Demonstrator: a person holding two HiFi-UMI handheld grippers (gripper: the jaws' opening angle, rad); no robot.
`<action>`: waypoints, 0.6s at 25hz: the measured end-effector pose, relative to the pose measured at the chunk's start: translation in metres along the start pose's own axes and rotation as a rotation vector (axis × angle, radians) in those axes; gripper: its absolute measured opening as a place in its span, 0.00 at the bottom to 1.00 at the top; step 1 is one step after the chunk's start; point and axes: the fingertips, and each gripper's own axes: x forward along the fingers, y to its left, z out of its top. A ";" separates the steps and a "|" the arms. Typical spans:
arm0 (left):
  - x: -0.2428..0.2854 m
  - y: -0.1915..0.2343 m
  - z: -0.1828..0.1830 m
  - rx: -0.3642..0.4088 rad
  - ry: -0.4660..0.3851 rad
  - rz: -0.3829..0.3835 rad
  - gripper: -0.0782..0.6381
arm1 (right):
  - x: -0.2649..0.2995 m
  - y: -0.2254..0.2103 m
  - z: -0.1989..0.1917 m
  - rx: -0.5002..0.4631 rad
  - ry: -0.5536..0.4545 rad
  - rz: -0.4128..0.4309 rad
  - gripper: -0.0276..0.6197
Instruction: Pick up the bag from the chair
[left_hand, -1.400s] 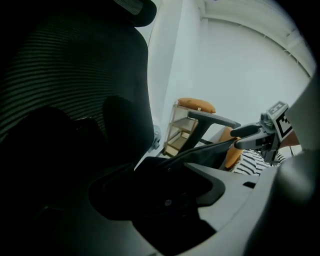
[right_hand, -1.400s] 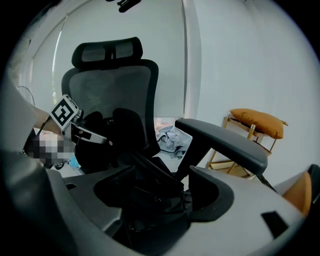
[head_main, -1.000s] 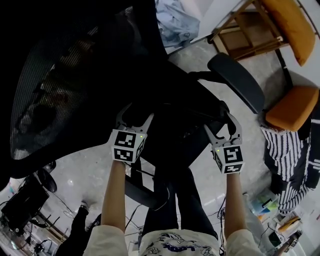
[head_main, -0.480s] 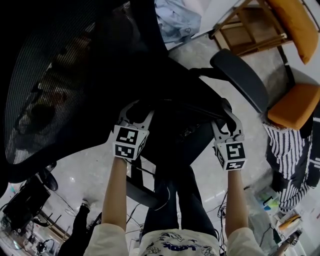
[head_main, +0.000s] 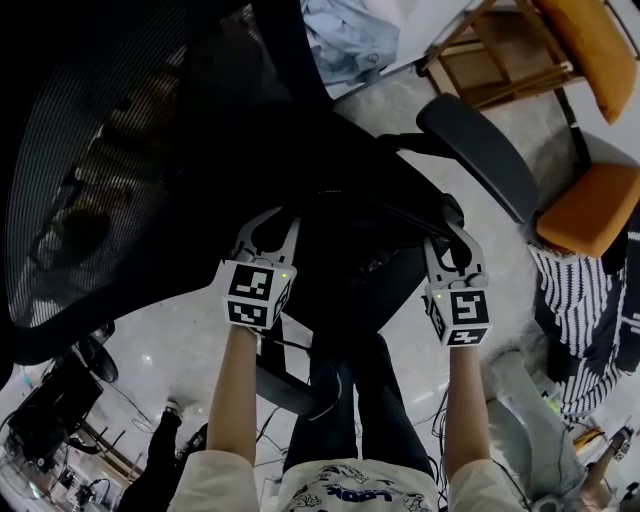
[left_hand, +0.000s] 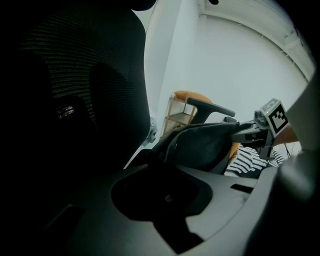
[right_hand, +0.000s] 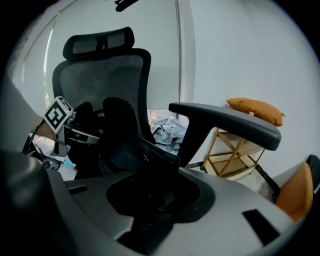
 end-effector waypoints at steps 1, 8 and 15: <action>-0.002 -0.001 0.001 -0.001 0.000 0.005 0.21 | -0.002 0.001 0.000 0.008 0.000 -0.001 0.24; -0.040 -0.013 0.019 0.020 -0.041 0.027 0.21 | -0.040 0.013 0.014 0.044 -0.047 -0.001 0.23; -0.098 -0.034 0.054 0.060 -0.111 0.069 0.21 | -0.096 0.024 0.047 0.049 -0.135 -0.004 0.23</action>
